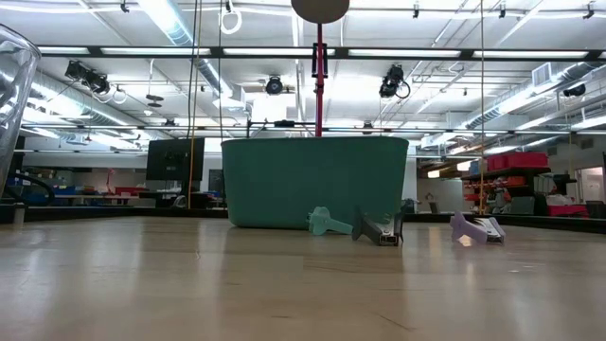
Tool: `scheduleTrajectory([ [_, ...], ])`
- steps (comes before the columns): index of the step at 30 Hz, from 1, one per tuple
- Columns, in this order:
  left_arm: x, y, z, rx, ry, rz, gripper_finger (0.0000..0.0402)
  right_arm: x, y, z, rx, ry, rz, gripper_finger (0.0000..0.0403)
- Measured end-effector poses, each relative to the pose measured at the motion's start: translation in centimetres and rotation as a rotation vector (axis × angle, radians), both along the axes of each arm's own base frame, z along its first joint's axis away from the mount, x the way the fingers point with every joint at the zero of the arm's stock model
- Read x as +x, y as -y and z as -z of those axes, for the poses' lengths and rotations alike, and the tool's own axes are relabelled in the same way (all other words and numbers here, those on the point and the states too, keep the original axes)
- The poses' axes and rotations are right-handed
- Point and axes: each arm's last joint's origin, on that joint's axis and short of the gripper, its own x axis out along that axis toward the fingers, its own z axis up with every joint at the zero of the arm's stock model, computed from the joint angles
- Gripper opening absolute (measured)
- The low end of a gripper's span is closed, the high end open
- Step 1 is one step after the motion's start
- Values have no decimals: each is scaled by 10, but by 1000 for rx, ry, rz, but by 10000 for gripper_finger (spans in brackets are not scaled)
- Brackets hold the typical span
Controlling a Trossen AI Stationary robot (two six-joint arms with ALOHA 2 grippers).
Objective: Pick and place Stapler, Stapler remover, tape
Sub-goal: Put the pink tape in the left transparent bin
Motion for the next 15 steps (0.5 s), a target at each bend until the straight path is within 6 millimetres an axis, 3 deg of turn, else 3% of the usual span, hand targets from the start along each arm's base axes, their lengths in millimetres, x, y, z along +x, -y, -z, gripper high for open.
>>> scheduleTrajectory([
  [7, 0, 0, 0, -3, -3, 2, 113, 0, 0, 0, 0, -1, 0, 70],
  [15, 0, 0, 0, 8, 2, 1, 112, -1, 0, 0, 5, 2, 4, 121],
])
